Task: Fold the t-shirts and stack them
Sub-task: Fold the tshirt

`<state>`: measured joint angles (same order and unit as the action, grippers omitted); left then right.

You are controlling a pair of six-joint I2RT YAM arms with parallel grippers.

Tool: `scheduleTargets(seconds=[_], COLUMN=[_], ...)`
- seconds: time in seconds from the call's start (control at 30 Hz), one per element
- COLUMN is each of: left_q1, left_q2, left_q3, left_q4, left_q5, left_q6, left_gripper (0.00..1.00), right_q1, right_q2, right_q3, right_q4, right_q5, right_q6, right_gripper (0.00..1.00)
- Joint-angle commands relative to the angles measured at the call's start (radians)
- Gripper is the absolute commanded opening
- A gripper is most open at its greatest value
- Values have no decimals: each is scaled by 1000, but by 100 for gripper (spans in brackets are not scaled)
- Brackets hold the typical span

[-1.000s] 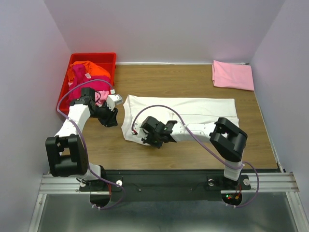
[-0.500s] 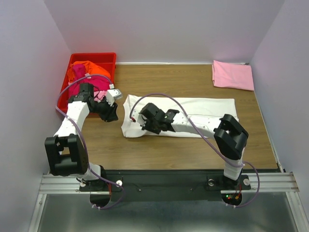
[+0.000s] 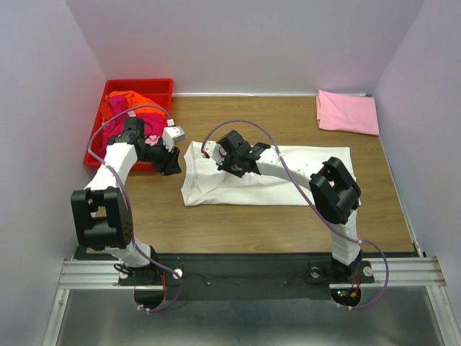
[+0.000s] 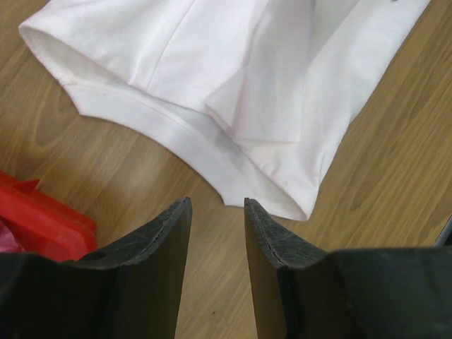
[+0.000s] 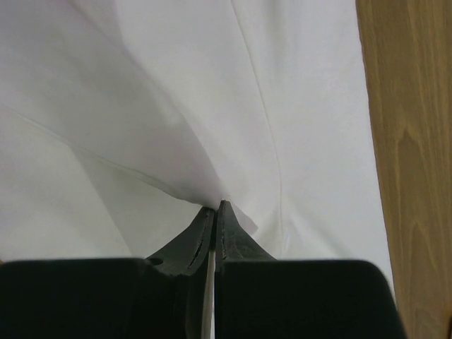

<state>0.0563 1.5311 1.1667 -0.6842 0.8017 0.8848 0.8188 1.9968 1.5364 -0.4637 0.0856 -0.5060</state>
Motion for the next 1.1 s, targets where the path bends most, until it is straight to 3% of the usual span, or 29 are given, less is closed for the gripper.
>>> scheduleTargets(seconds=[0.0,0.27,0.47,1.07], left_q1=[-53,-158,-170,-266], left_q2=[-2,-86,-39,90], left_q3=[-5,-171,-151,-96], left_q4=[35,271,334,480], left_q5=[36,-27,-70,-134], left_q6=[-4,-132,-178,-96], left_gripper=[48,47,46,46], right_q1=[-20,-102,-127,-204], right_q2=[17,69,91,186], right_q3=[67,159,168,209], right_q4=[16,16,16,14], right_q5=[-26,-80,-116,-167], right_q6=[-14,58,67,173], right_gripper=[1,0,1,1])
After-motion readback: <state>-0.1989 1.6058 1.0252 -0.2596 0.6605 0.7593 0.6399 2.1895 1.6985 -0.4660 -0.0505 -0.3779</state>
